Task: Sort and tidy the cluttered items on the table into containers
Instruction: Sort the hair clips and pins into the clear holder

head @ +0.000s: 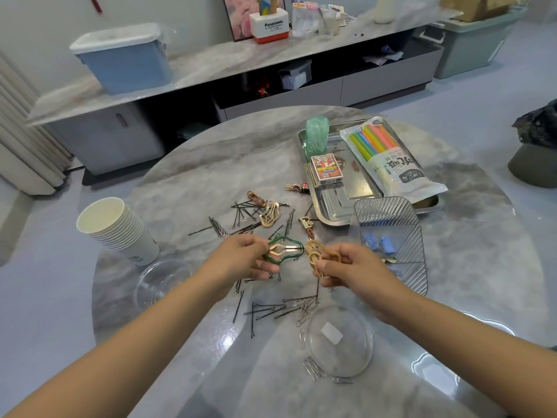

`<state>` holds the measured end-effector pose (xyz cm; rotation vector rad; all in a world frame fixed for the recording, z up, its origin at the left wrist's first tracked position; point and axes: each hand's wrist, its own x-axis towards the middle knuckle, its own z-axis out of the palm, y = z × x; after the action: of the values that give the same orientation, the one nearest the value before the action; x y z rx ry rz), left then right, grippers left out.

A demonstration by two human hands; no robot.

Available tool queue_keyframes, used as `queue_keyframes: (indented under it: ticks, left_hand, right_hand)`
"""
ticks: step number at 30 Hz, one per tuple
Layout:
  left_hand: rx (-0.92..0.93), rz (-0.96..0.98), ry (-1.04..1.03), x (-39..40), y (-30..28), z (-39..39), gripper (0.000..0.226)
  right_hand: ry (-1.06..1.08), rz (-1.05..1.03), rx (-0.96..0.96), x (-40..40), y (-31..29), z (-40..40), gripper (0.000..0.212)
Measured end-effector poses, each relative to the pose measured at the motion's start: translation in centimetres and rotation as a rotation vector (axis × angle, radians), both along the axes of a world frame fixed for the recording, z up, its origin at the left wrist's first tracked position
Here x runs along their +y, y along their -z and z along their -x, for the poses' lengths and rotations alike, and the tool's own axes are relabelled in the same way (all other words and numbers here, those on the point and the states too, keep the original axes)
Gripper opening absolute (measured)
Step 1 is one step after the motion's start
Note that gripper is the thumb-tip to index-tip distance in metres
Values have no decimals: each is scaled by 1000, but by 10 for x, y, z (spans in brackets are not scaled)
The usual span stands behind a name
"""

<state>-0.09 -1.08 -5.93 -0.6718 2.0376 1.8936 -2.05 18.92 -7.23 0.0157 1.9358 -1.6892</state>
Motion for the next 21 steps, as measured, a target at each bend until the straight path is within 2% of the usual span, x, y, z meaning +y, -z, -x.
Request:
queue_keyframes:
  ticks: [5, 12, 14, 18, 21]
  left_hand:
    - [48, 150, 70, 5, 4, -5, 17]
    - [100, 112, 145, 6, 6, -4, 13]
    - [103, 180, 129, 4, 7, -4, 12]
    - [179, 464, 107, -6, 8, -1, 14]
    - [213, 461, 146, -10, 6, -1, 15]
  right_hand:
    - [13, -103, 82, -1, -1, -2, 7]
    - [-10, -113, 139, 1, -1, -4, 8]
    - [-4, -131, 164, 1, -1, -4, 8]
    - [-5, -179, 219, 1, -2, -8, 14]
    - [-40, -206, 227, 0, -1, -8, 15]
